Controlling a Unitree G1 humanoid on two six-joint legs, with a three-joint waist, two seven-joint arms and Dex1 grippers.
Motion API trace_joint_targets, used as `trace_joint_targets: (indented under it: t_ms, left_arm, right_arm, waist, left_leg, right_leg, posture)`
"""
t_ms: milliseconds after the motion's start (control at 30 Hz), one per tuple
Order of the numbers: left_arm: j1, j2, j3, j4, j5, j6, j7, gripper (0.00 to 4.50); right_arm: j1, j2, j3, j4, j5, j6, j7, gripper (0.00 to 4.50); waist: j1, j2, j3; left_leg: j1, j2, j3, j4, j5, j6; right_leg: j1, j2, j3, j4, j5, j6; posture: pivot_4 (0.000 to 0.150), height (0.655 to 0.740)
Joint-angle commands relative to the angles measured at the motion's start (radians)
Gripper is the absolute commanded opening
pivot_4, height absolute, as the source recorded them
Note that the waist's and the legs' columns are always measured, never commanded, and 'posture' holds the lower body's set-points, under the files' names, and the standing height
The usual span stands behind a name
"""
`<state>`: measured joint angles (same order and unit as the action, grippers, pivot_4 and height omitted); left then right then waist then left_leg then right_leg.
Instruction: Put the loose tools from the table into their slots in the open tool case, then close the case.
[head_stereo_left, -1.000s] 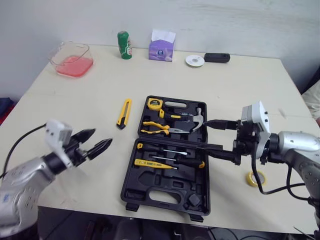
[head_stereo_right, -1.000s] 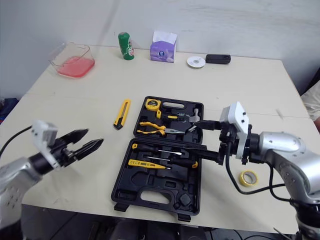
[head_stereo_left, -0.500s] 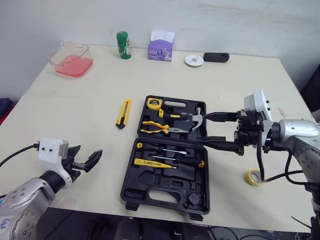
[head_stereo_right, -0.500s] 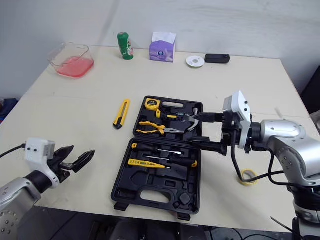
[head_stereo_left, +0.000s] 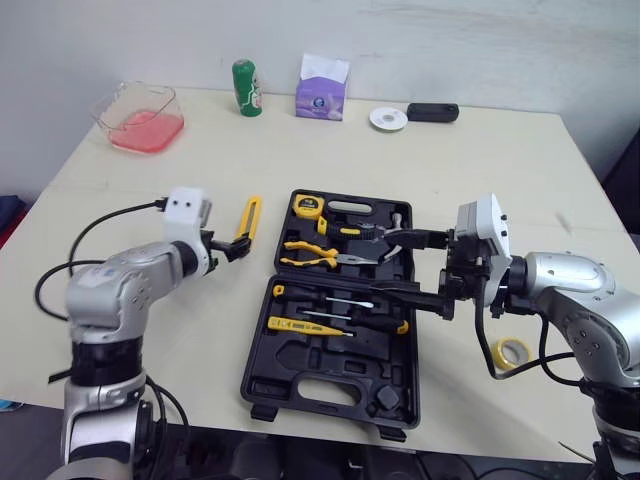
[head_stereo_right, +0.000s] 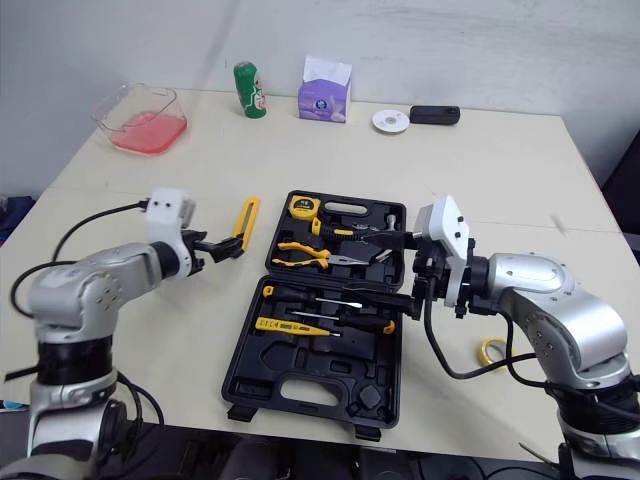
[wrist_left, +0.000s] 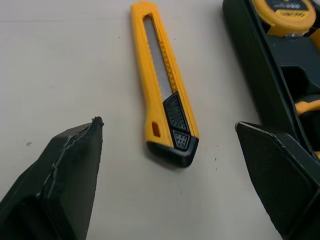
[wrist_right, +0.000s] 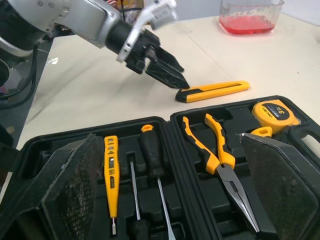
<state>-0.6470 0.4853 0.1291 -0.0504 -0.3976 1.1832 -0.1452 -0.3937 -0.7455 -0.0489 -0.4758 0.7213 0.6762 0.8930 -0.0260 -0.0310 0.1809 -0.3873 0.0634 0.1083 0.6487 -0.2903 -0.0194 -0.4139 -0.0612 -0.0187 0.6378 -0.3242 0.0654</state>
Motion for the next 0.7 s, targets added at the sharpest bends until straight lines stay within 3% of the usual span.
trace_joint_targets:
  t_ms: [33,200,300,467,567,700]
  left_arm:
    - [-0.063,-0.008,-0.042,0.098,0.059,-0.064,-0.006,4.48]
    - [-0.121,-0.033,-0.113,0.25,0.127,-0.132,-0.024,4.48]
    - [-0.133,-0.05,-0.106,0.288,0.134,-0.151,-0.042,3.65]
    - [-0.14,-0.042,-0.088,0.296,0.139,-0.167,-0.069,1.5]
    - [-0.13,0.001,-0.064,0.262,0.125,-0.161,-0.114,1.41]
    - [-0.108,0.13,-0.058,0.143,0.075,-0.221,-0.302,1.41]
  right_arm:
    - [0.0,0.005,-0.011,-0.046,-0.009,-0.014,-0.026,4.5]
    - [0.027,0.005,-0.025,-0.073,-0.011,-0.008,-0.055,4.5]
    - [0.047,0.001,-0.035,-0.089,-0.007,-0.006,-0.068,4.5]
    - [0.071,-0.013,-0.05,-0.101,-0.001,-0.005,-0.073,4.5]
    - [0.083,-0.031,-0.07,-0.102,0.006,0.0,-0.063,4.5]
    - [0.096,-0.067,-0.097,-0.109,0.039,0.017,-0.035,4.5]
  waist:
    - [0.0,0.0,0.0]
    - [0.005,0.0,0.0]
    - [0.01,0.0,0.0]
    - [0.019,0.0,0.0]
    - [0.022,0.0,0.0]
    - [0.014,-0.001,0.001]
  left_leg:
    - [0.0,0.0,0.0,0.0,0.0,0.0]
    - [0.0,-0.001,0.001,0.001,0.0,0.0]
    - [0.0,-0.001,0.001,0.002,0.001,0.001]
    - [0.001,-0.001,0.0,0.003,0.001,0.001]
    - [0.001,-0.001,0.0,0.004,0.001,0.002]
    - [0.0,-0.001,0.001,0.002,0.002,0.0]
  right_leg:
    - [0.0,0.0,0.0,0.0,0.0,0.0]
    - [0.0,0.0,0.0,0.001,0.0,0.0]
    - [0.0,-0.001,0.0,0.003,0.0,0.0]
    - [0.0,-0.001,0.0,0.006,0.0,0.0]
    - [0.0,-0.001,0.0,0.007,0.0,0.0]
    - [-0.002,0.0,0.001,0.007,0.0,0.0]
  posture:
    - [0.15,0.7244]
    - [0.15,0.7244]
    - [0.15,0.7244]
    - [0.15,0.7244]
    - [0.15,0.7244]
    - [0.15,0.7244]
